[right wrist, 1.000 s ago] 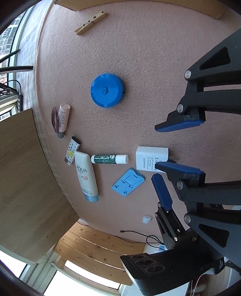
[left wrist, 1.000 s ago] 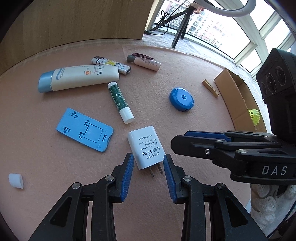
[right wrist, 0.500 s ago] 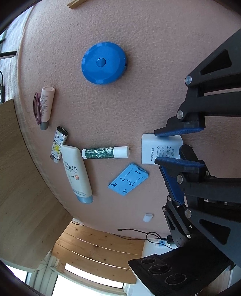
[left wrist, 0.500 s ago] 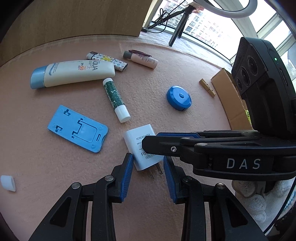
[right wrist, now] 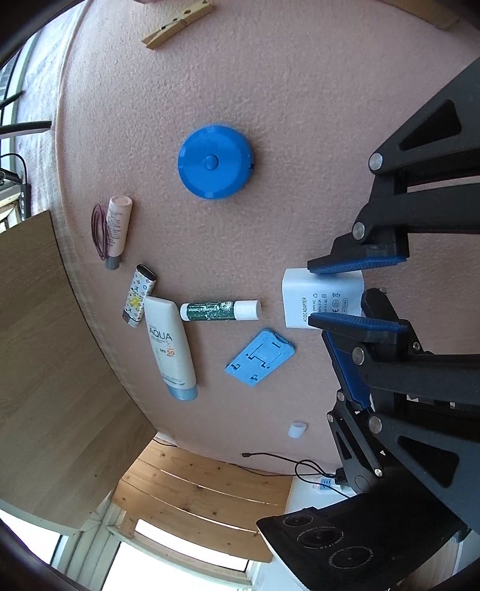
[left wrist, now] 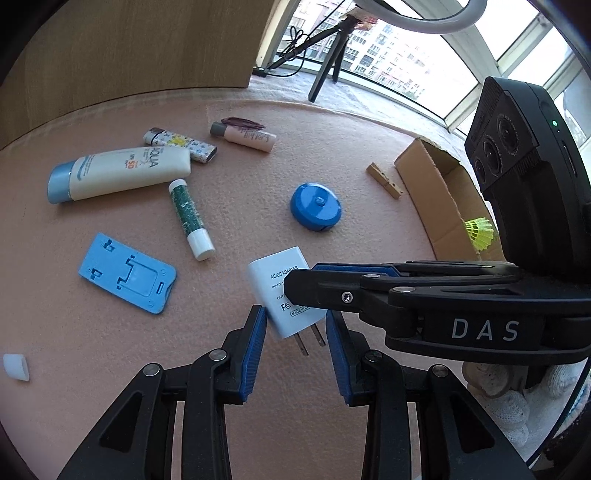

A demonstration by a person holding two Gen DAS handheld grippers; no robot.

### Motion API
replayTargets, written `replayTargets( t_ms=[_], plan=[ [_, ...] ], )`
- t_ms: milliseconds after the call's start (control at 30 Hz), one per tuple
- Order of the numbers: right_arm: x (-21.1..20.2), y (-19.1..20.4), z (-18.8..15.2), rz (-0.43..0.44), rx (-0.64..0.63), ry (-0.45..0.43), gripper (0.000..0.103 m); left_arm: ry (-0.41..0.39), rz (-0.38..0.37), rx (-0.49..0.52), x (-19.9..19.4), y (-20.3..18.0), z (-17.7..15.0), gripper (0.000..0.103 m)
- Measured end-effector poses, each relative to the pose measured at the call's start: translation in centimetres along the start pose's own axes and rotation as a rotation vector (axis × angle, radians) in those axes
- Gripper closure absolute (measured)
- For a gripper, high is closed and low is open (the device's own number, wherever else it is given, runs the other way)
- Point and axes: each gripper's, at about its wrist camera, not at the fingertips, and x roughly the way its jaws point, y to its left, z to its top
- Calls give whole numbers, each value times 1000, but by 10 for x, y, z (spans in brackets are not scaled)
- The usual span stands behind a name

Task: Organize objects
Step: 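Lift the white charger with the left gripper and release it into the box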

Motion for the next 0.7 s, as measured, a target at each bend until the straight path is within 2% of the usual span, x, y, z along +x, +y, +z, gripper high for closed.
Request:
replayTargets(
  t_ms=[300, 700],
  plan=[
    [-69, -33, -10, -41, 41, -113, 83, -30, -55, 105, 5, -73, 26, 67],
    [-167, -109, -44, -139, 133, -257, 83, -21, -144, 267, 42, -200, 48, 67]
  ],
)
